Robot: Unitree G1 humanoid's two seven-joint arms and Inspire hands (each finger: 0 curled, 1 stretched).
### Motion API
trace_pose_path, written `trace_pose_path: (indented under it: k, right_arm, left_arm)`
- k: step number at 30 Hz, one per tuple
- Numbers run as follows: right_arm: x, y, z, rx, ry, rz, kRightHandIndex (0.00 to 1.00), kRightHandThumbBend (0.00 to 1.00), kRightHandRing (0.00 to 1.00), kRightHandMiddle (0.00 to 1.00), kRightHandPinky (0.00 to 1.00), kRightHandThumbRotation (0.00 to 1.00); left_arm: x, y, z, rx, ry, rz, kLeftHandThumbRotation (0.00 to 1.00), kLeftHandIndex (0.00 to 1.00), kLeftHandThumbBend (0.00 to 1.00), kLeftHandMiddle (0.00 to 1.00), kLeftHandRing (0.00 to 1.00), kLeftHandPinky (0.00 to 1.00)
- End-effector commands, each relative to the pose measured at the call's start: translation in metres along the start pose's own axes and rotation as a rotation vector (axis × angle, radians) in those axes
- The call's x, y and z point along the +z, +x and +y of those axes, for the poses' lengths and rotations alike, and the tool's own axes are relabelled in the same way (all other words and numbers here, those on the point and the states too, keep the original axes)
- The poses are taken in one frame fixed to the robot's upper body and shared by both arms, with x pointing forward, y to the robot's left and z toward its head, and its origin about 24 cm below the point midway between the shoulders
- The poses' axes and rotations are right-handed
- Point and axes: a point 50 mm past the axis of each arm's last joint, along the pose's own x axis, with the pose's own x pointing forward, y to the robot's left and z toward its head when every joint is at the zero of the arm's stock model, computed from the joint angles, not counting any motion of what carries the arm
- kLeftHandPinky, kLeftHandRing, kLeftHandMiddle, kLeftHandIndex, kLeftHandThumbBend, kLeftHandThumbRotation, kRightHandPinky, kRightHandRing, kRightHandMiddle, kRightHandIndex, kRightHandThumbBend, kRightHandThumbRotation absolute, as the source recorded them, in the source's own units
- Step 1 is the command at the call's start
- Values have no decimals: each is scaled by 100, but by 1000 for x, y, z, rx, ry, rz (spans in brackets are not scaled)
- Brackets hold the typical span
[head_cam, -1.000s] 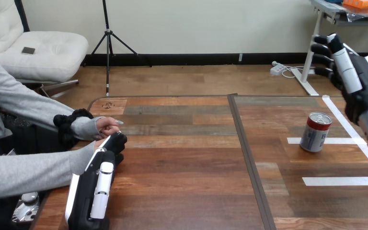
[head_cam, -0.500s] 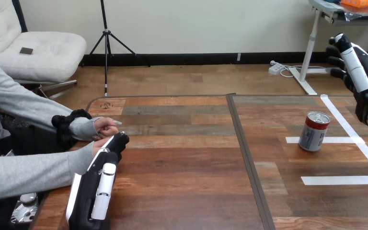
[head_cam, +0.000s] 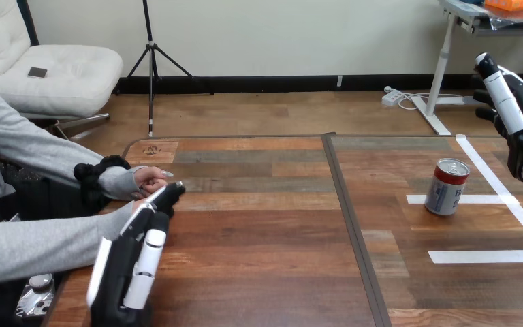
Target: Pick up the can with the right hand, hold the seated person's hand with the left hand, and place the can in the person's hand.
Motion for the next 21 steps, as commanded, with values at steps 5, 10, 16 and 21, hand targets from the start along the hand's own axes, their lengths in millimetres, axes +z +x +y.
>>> trace_pose_path:
  k: [5, 10, 16, 21]
  right_arm:
    - [32, 11, -10, -45, 35, -84, 88, 88, 92, 91, 90, 82]
    - [28, 11, -11, -62, 3, -54, 88, 90, 92, 91, 89, 82]
    - [23, 9, -11, -68, -40, -29, 89, 94, 91, 91, 88, 82]
    - [19, 8, -12, -72, -74, 1, 89, 97, 91, 91, 87, 82]
  left_arm:
    - [25, 21, 6, -37, 1, -113, 87, 82, 55, 89, 95, 99]
    - [29, 25, 8, -38, 6, -115, 87, 81, 57, 88, 94, 99]
    - [34, 29, 11, -48, 21, -114, 86, 80, 57, 87, 91, 94]
    - [38, 33, 13, -61, 31, -116, 84, 79, 56, 86, 90, 90]
